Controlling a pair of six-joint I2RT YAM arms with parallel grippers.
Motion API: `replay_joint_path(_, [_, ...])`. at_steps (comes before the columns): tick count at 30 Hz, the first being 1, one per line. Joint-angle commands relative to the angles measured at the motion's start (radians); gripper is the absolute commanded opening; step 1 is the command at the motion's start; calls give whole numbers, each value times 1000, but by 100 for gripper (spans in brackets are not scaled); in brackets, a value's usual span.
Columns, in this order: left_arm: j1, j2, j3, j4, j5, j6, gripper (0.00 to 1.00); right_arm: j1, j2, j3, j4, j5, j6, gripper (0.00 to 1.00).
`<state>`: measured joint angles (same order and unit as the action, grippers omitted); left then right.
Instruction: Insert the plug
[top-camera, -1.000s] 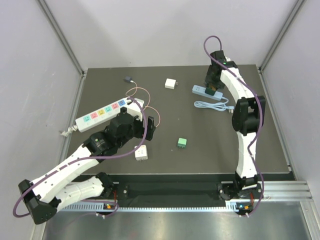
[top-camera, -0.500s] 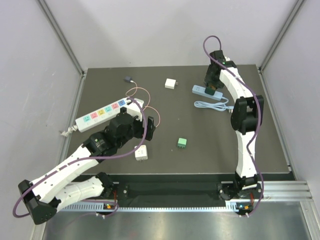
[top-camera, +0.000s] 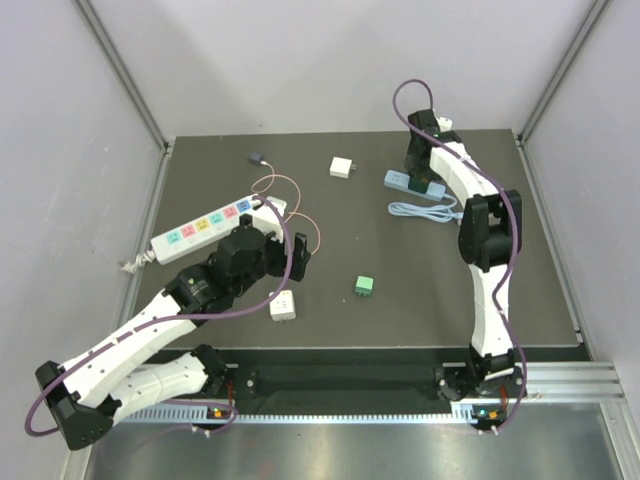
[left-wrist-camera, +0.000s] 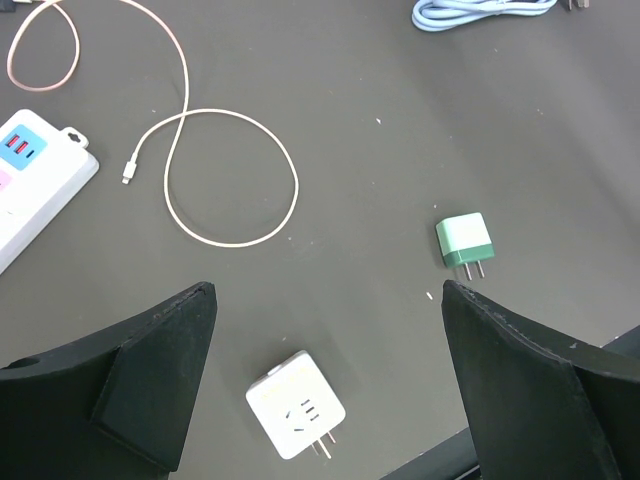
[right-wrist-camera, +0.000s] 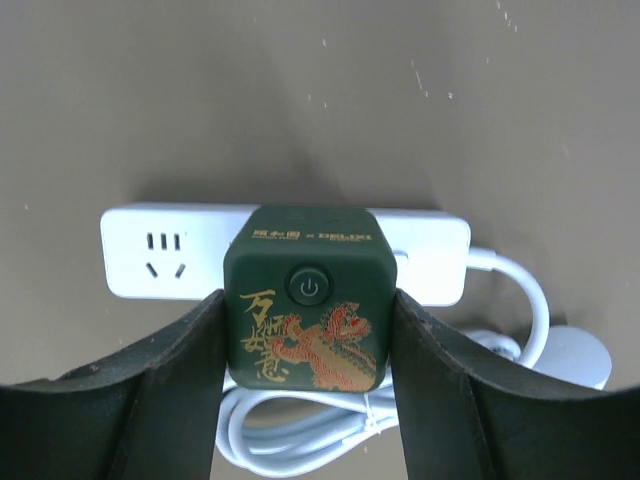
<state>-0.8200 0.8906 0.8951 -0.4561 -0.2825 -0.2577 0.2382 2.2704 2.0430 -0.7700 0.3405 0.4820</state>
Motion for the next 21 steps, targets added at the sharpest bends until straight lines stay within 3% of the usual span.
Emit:
replay_joint_path(1, [-1, -19, -2, 42, -15, 18, 99, 21, 17, -115, 4, -11, 26, 0])
replay_joint_path(12, [-1, -13, -4, 37, -26, 21, 99, -31, 40, -110, -2, -87, -6, 0])
replay_joint_path(21, [-1, 7, 25, 7, 8, -38, 99, -77, -89, -141, -88, -20, -94, 0])
